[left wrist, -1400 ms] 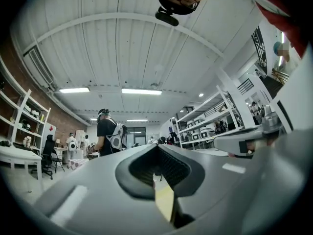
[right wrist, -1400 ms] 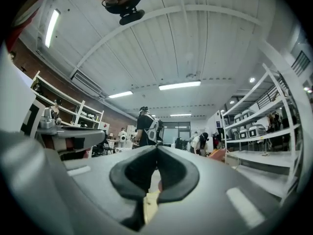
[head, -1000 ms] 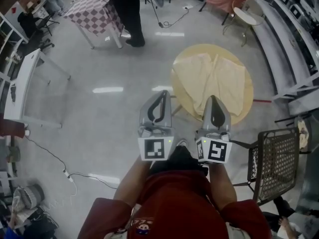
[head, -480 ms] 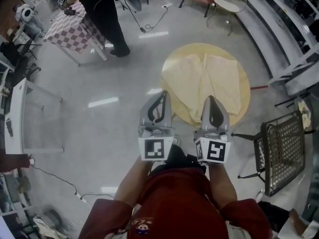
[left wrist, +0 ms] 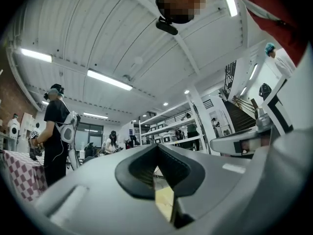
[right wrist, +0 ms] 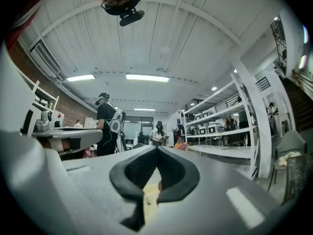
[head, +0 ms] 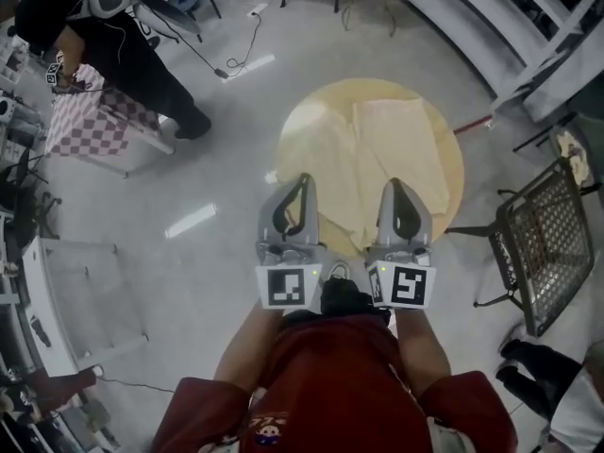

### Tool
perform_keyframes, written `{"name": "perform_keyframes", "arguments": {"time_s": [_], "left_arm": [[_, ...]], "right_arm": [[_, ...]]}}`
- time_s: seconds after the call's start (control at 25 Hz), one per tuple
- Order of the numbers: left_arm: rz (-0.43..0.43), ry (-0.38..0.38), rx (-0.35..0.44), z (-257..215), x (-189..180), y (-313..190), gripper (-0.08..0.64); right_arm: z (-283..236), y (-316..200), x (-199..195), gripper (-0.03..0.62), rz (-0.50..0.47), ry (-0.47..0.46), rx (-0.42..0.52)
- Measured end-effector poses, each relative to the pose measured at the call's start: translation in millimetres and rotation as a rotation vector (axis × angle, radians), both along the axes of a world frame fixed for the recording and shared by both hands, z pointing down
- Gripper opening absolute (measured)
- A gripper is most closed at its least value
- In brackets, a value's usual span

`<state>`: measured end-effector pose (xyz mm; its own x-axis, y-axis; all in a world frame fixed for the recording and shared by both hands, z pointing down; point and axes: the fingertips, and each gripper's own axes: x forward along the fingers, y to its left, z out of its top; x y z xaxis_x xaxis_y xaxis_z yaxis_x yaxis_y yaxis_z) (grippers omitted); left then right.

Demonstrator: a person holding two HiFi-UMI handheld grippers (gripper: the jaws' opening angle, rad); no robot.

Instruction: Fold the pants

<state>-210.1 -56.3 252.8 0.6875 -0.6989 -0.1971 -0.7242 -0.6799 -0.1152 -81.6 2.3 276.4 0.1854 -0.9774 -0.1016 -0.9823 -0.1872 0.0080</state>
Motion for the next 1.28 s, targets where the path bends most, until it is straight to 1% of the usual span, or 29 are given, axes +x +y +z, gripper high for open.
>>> {"name": "perform_keyframes", "arguments": {"time_s": [0.28, 0.4, 0.48, 0.68, 0.88, 1.04, 1.28], "left_arm": [[0.14, -0.016, -0.024, 9, 20, -38, 0.006], [0.209, -0.01, -0.009, 12, 26, -54, 0.006], [0.266, -0.005, -0.003, 15, 31, -64, 0.006], [0.414, -0.007, -0.036, 22, 37, -81, 0.006], [0.529, -0.015, -0.03, 25, 36, -96, 0.006], [0.596, -0.035, -0.033, 35, 33, -98, 0.006], [0.659, -0.063, -0.034, 48, 22, -100, 0.006]], "right_arm": [[4, -17, 14, -0.002, 0.133, 0.002, -0.025], [8, -19, 17, -0.002, 0.2, 0.007, -0.033], [11, -21, 20, -0.002, 0.261, 0.014, -0.037], [8, -22, 8, -0.002, 0.414, 0.021, -0.053], [5, -24, -2, -0.002, 0.526, 0.036, -0.062], [10, -20, -10, -0.002, 0.587, 0.039, -0.077], [19, -19, -28, -0.002, 0.628, 0.051, -0.112]]}}
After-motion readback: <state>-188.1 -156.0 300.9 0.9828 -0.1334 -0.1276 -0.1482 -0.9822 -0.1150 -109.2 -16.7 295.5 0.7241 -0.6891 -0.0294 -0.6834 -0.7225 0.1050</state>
